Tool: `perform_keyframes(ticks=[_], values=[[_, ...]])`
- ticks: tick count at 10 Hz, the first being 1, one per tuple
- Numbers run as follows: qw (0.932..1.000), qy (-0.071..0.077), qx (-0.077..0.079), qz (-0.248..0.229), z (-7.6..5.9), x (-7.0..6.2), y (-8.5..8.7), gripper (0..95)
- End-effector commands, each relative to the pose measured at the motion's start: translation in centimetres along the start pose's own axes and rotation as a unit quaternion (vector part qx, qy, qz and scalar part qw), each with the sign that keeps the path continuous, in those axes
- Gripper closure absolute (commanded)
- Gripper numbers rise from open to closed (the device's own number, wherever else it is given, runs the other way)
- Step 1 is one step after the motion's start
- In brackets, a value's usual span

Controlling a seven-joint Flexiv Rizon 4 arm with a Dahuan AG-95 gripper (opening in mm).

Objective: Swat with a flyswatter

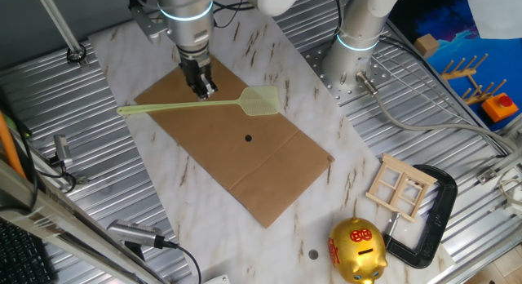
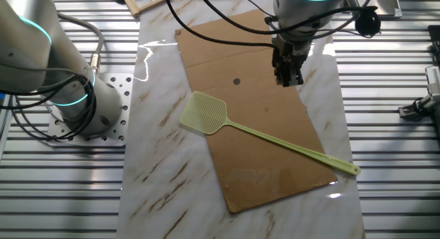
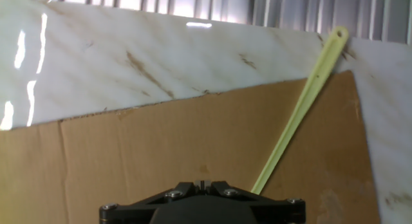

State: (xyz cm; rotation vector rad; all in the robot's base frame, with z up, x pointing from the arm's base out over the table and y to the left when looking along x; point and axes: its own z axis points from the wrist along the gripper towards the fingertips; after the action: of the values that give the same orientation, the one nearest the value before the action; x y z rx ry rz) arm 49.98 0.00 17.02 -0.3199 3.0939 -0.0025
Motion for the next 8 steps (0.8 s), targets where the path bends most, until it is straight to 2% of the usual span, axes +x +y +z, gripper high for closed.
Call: perform_keyframes(ticks=[1,2,3,5,8], values=[[0.9996,0.005,0.000,-0.027,0.00,-0.01,0.01,95.0],[0.9999,0.014,-0.006,-0.001,0.00,-0.01,0.01,95.0],[0.9997,0.022,-0.013,0.003,0.00,-0.01,0.01,95.0],[0.9993,0.028,-0.023,-0.009,0.00,-0.01,0.01,95.0],[0.9988,0.028,-0.036,-0.018,0.00,-0.01,0.01,95.0]])
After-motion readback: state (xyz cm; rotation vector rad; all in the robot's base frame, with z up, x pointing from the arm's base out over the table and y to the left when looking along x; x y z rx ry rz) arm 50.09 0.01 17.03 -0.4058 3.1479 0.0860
